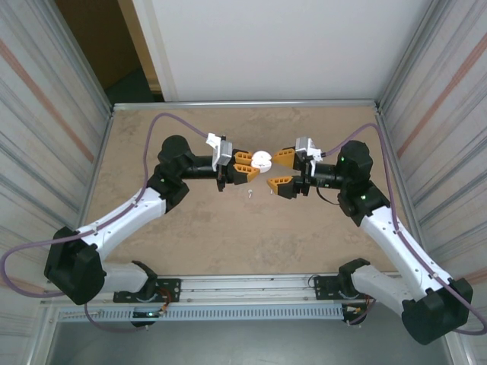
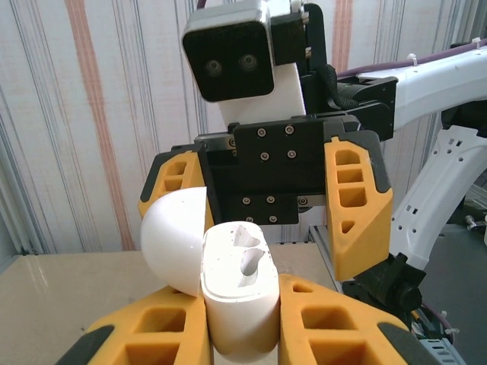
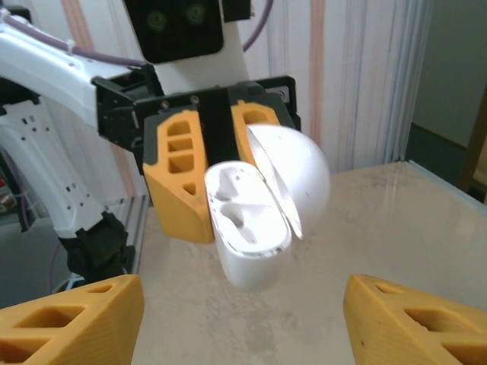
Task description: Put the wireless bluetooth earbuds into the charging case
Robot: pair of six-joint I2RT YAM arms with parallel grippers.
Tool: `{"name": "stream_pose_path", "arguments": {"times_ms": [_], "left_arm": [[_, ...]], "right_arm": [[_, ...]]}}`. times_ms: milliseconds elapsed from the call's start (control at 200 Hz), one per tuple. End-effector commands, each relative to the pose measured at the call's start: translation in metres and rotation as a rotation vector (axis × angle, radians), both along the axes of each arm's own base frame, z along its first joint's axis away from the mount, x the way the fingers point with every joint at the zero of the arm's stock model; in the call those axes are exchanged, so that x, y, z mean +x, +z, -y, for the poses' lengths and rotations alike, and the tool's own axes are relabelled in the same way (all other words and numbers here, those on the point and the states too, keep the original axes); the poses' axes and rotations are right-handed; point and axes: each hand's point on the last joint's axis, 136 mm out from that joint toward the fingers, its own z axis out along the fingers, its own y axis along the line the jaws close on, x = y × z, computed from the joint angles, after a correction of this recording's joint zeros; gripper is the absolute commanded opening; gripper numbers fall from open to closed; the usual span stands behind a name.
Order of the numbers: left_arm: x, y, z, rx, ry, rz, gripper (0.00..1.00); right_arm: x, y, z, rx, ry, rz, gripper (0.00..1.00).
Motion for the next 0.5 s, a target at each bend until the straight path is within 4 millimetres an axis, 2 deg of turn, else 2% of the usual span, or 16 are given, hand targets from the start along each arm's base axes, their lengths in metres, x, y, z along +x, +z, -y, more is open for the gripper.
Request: {"name": "stream_pose_path", "arguments": {"times_ms": [0,496], "left_arm": [[-0.0130,0.0128,-0.0022,-0.025,-0.031,0.060,0.00],[-0.0122,0.0129,-0.0009,-0.025,-0.030,0.059,0.00]], "right_arm": [[-0.0068,0.0195,-0.0034,0.015,0.037,0.097,0.65],[-0.0051,0.0161,-0.0059,-0.001,0.026,0.091,0.36]]}}
